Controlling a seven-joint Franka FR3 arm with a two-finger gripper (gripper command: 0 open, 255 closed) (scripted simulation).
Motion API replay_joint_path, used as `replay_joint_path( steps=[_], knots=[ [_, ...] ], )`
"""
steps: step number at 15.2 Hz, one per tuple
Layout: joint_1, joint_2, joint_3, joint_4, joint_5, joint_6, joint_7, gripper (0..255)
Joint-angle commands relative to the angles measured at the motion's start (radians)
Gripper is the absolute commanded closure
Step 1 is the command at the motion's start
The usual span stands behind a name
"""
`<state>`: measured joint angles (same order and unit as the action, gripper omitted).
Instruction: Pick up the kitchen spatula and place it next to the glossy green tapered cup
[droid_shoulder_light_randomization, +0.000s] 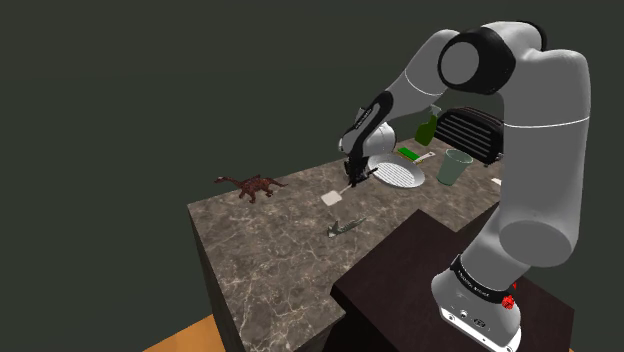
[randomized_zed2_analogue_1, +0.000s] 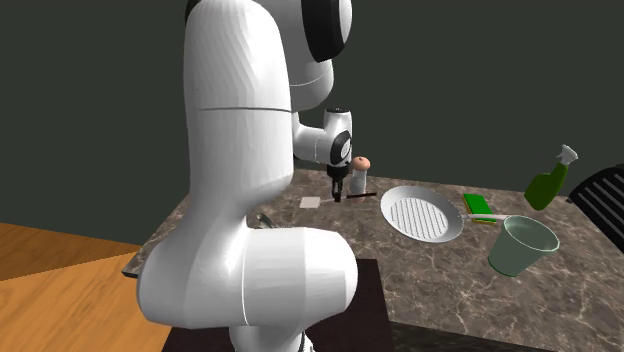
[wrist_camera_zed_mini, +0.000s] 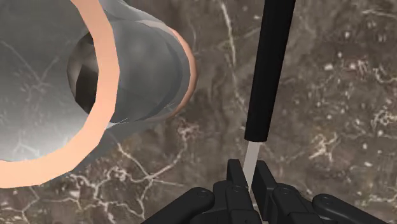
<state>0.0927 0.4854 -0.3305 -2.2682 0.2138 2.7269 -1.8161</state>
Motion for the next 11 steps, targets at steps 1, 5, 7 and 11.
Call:
replay_joint_path(
  steps=[1,5,7,11],
  knots=[
    [0.010,-0.025,-0.013,-0.008,-0.012,-0.018,0.007,255],
    [0.032,-0.078,-0.041,-0.018,-0.042,-0.059,0.026,255],
    [0.042,-0.104,-0.054,-0.021,-0.058,-0.081,0.036,255],
    [0.060,-0.154,-0.078,-0.025,-0.091,-0.125,0.057,255]
  ],
)
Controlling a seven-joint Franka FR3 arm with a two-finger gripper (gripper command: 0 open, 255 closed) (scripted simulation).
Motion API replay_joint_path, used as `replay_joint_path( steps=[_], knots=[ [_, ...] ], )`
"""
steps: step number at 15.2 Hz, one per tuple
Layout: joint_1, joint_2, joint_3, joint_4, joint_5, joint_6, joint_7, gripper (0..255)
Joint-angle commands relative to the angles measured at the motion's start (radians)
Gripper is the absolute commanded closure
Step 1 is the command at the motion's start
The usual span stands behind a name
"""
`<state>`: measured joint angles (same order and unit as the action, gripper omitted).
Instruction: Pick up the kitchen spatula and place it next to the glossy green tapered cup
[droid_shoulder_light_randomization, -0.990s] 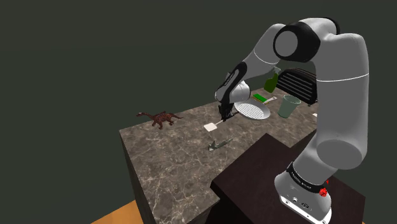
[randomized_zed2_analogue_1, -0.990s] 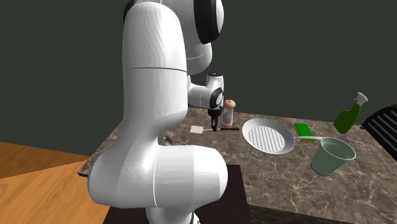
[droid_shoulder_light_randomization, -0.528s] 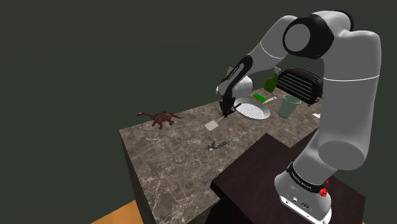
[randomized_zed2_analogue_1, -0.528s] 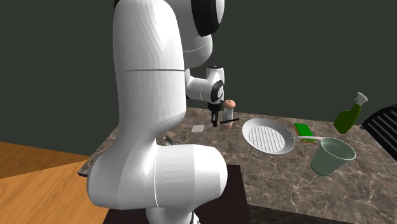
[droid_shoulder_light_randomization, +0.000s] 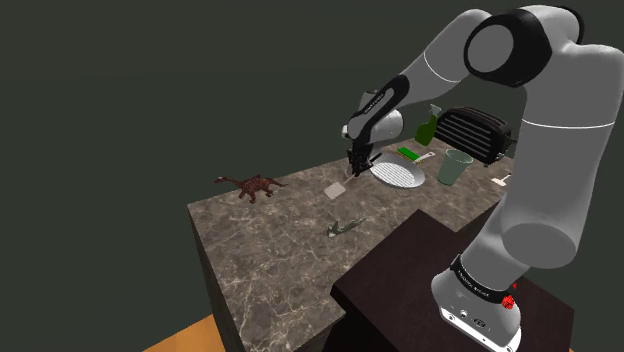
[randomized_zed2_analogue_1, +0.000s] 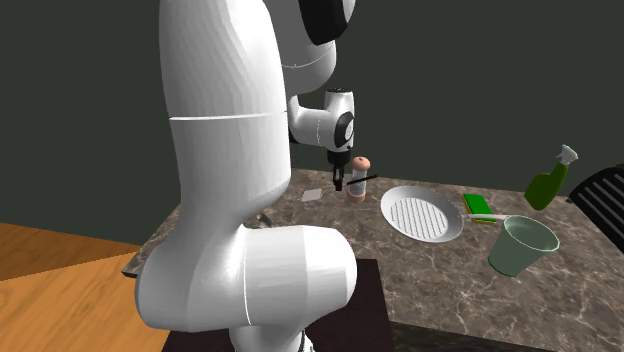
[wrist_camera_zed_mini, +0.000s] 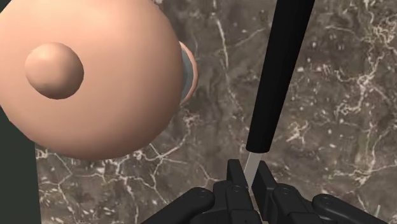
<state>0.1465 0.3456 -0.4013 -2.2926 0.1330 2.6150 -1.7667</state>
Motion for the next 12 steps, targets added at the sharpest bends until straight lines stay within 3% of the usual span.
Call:
replay_joint_path(
  steps=[1,12],
  knots=[
    [0.010,-0.027,-0.012,-0.001,-0.018,-0.025,0.013,255],
    [0.044,-0.159,-0.056,0.009,-0.108,-0.156,0.068,255]
  ],
)
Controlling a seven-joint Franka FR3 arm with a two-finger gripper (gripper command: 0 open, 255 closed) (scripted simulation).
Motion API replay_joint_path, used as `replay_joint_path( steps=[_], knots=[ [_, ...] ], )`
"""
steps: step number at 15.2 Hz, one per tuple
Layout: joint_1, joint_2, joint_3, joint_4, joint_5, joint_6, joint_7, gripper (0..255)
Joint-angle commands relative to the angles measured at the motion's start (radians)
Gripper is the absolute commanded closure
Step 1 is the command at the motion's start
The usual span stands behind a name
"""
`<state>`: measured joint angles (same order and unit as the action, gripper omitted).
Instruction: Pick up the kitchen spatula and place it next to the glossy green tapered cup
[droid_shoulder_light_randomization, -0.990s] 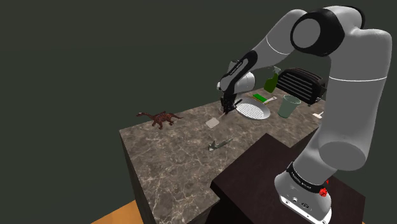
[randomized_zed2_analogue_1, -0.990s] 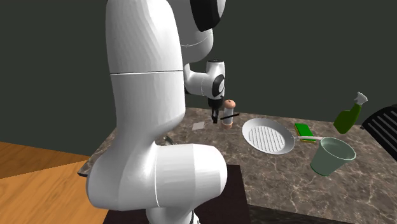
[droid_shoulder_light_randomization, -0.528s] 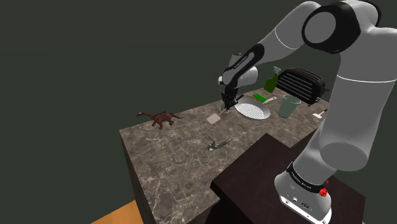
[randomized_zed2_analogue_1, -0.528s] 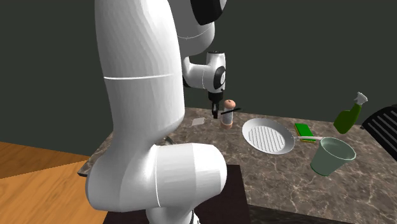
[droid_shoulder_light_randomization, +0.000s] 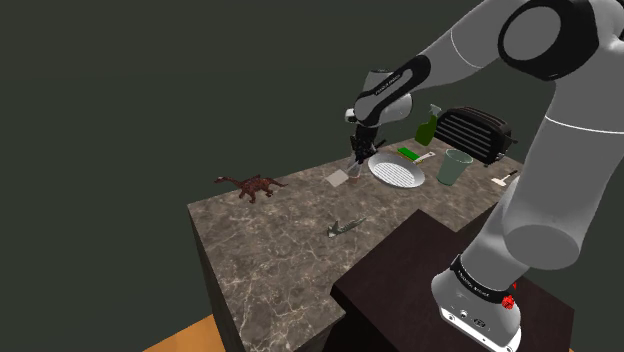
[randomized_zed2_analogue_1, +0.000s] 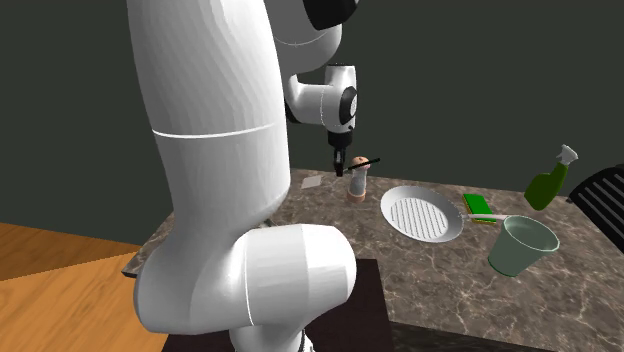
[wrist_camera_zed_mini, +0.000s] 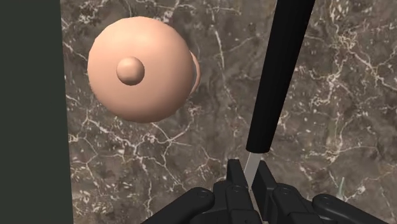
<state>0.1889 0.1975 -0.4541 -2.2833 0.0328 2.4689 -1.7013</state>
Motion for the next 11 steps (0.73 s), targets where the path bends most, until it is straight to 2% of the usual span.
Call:
replay_joint_path(
  steps=[1,11],
  knots=[
    [0.003,-0.022,-0.006,0.002,-0.015,-0.023,0.007,255],
    [0.016,-0.125,-0.019,0.039,-0.077,-0.152,0.046,255]
  ],
)
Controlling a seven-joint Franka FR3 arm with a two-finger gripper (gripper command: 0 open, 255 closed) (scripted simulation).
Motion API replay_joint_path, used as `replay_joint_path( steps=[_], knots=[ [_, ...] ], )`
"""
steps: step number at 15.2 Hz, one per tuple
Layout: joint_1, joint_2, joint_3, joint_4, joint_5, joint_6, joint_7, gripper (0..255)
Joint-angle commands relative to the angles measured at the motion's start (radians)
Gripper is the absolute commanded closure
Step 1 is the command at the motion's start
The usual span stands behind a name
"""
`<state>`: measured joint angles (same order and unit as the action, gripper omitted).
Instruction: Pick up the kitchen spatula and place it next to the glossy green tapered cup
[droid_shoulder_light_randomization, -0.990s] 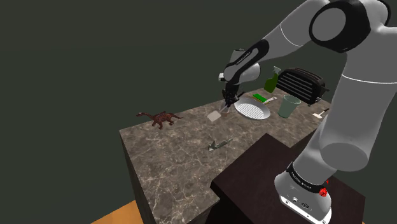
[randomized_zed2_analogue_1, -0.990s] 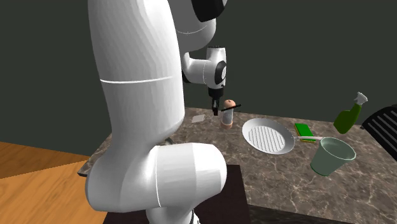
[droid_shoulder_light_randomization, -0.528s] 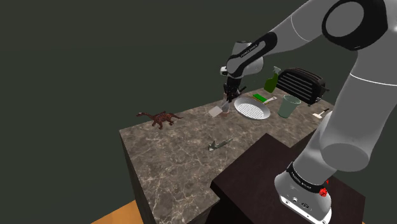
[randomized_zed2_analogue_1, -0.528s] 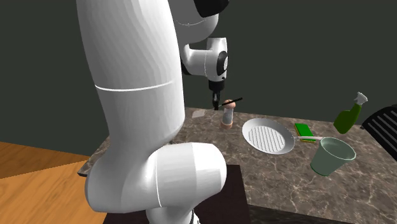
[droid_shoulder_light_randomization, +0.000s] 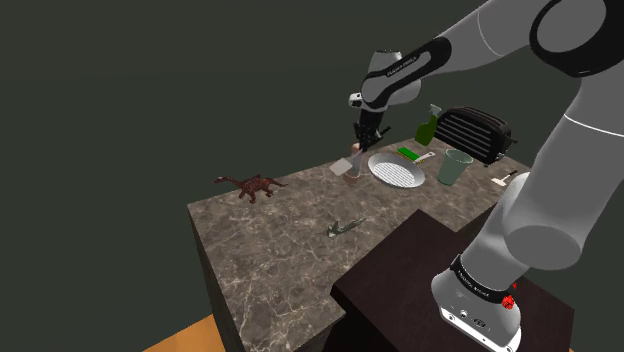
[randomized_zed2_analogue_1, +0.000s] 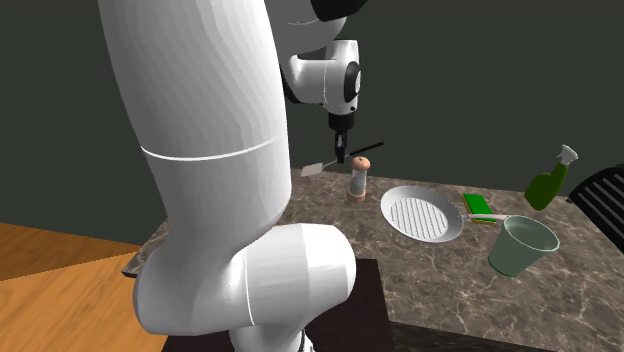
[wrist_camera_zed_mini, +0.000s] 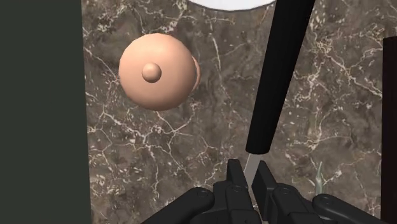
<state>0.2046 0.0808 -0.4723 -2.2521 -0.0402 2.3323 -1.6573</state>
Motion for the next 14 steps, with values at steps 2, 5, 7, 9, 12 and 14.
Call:
replay_joint_path(
  steps=[2,5,7,9,12,14],
  knots=[
    [-0.009,-0.031,-0.012,-0.015,-0.018,-0.012,-0.010,255],
    [-0.042,-0.090,-0.046,-0.081,-0.056,0.005,-0.050,255],
    [-0.066,-0.126,-0.069,-0.119,-0.082,0.014,-0.078,255],
    [-0.091,-0.159,-0.093,-0.152,-0.108,0.021,-0.109,255],
    [-0.132,-0.204,-0.132,-0.194,-0.147,0.028,-0.158,255],
    [-0.160,-0.230,-0.159,-0.216,-0.172,0.032,-0.195,255]
  ],
)
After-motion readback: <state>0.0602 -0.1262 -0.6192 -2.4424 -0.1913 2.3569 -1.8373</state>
